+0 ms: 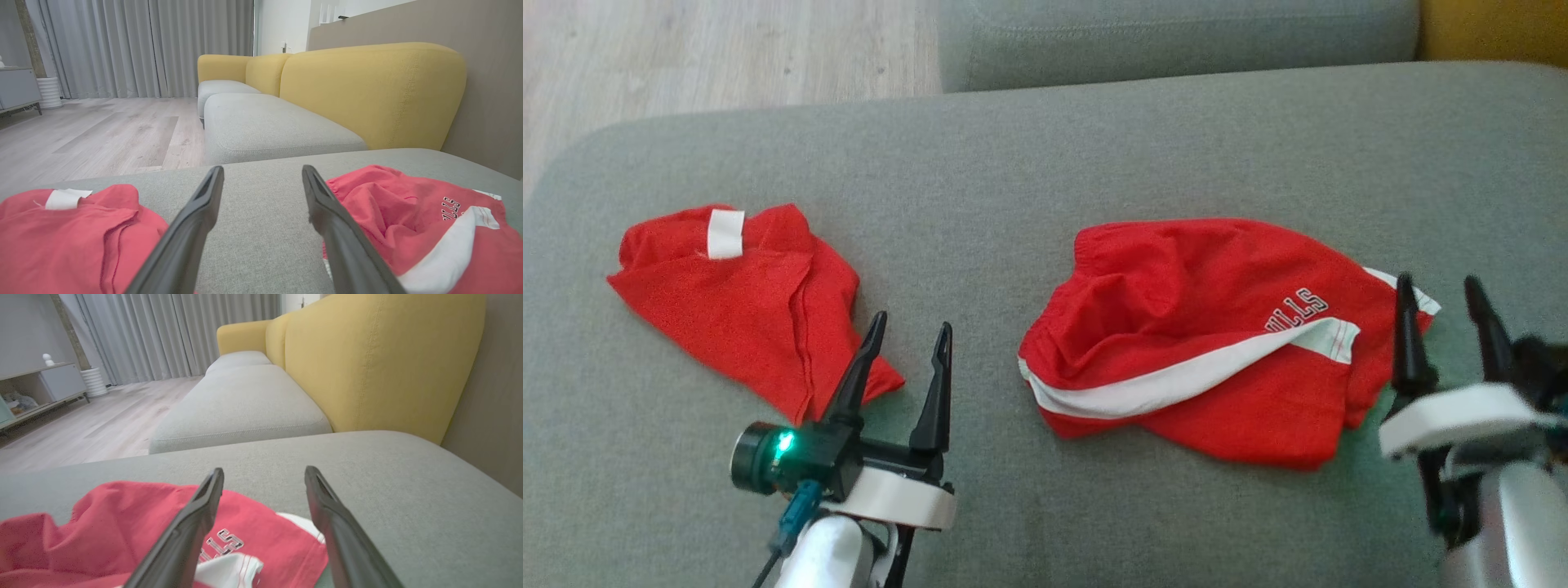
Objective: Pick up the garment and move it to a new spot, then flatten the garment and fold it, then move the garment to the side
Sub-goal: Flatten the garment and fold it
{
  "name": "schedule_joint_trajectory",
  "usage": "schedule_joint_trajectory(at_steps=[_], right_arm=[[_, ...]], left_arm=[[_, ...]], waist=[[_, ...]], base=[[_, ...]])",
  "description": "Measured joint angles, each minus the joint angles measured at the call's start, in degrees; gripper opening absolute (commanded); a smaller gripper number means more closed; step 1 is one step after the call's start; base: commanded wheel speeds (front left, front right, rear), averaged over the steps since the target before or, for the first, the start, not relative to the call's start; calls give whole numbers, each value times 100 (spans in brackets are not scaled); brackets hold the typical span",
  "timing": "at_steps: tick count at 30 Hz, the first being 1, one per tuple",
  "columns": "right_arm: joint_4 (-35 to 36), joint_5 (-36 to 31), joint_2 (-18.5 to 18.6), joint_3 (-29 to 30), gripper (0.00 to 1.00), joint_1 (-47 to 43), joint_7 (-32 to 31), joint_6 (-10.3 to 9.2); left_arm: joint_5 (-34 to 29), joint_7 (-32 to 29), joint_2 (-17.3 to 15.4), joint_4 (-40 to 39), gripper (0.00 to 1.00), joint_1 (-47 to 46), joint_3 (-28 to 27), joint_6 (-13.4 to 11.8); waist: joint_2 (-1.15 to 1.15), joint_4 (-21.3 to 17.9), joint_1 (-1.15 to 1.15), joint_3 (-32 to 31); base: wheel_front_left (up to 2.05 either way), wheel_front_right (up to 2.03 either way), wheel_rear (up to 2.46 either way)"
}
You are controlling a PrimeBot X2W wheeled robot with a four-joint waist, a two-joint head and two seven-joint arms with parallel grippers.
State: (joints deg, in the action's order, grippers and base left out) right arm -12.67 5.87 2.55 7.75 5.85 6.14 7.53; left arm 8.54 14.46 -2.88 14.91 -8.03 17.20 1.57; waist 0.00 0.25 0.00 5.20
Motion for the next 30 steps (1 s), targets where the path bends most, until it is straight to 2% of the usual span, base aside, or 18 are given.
schedule_joint_trajectory(at_steps=[6,11,17,20,21,22,23,30], right_arm=[[-678,-401,1,561,100,806,-580,0],[-1569,-910,2,1114,100,1282,-1133,0],[-2458,-1294,2,1346,100,1530,-1536,0],[-2614,-1392,11,1396,100,1660,-1550,0],[-2657,-1426,14,1400,62,1723,-1560,0],[-2688,-1454,15,1408,17,1778,-1566,0],[-2704,-1501,14,1422,0,1829,-1566,0],[-2665,-1887,12,1557,0,2082,-1413,0]], left_arm=[[-55,0,0,3,100,-56,2,53],[-55,0,1,16,100,-169,15,98],[-55,0,1,23,100,-220,43,99],[-55,0,1,20,100,-226,71,97],[-55,0,1,19,100,-226,81,96],[-55,0,1,16,100,-226,90,96],[-54,0,1,16,100,-227,92,96],[-54,0,1,8,100,-324,93,96]], waist=[[0,92,0,227],[0,220,1,397],[0,358,0,498],[0,392,0,542],[0,403,0,557],[0,413,0,576],[0,421,0,596],[0,491,1,753]], base=[[0,0,0],[0,0,0],[0,0,0],[0,0,0],[0,0,0],[0,0,0],[0,0,0],[0,0,0]])
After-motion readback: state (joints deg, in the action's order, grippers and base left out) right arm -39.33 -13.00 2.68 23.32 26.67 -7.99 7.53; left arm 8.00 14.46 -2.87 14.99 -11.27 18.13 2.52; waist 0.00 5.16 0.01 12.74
